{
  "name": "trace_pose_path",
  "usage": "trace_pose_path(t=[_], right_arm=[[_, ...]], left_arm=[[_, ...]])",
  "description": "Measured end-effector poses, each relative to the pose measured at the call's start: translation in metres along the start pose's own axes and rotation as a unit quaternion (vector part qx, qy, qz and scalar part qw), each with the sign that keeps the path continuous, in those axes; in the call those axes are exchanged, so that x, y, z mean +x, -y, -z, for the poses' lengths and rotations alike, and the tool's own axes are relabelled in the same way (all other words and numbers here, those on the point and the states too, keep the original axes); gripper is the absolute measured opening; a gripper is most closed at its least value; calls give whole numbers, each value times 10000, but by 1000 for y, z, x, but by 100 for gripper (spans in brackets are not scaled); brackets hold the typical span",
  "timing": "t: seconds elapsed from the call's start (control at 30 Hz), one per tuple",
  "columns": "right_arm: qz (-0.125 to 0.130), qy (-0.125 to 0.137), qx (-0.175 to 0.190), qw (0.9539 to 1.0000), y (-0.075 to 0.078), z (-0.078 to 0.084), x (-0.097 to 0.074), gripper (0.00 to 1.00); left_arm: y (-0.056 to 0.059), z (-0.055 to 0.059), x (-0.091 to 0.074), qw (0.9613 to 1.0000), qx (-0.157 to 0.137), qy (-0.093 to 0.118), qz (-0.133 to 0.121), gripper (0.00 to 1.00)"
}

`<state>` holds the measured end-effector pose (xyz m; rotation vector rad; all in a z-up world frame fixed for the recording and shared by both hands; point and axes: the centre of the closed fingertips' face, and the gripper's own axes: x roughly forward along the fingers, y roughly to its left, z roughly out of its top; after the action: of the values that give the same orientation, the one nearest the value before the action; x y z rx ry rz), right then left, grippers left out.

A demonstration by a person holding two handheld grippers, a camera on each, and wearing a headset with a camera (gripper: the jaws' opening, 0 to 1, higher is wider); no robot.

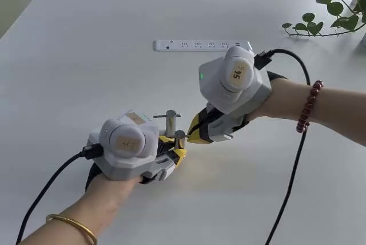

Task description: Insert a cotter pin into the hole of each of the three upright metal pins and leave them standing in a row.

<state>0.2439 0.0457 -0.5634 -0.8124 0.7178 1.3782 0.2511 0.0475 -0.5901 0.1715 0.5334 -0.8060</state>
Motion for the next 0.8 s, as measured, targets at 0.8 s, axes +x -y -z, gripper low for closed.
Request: trace_pose_path(t=[0.8], right_arm=[[261, 11, 200, 9995, 2, 4, -5, 0]], left_arm=[[-1, 2, 1, 9988, -461, 97, -120, 12]])
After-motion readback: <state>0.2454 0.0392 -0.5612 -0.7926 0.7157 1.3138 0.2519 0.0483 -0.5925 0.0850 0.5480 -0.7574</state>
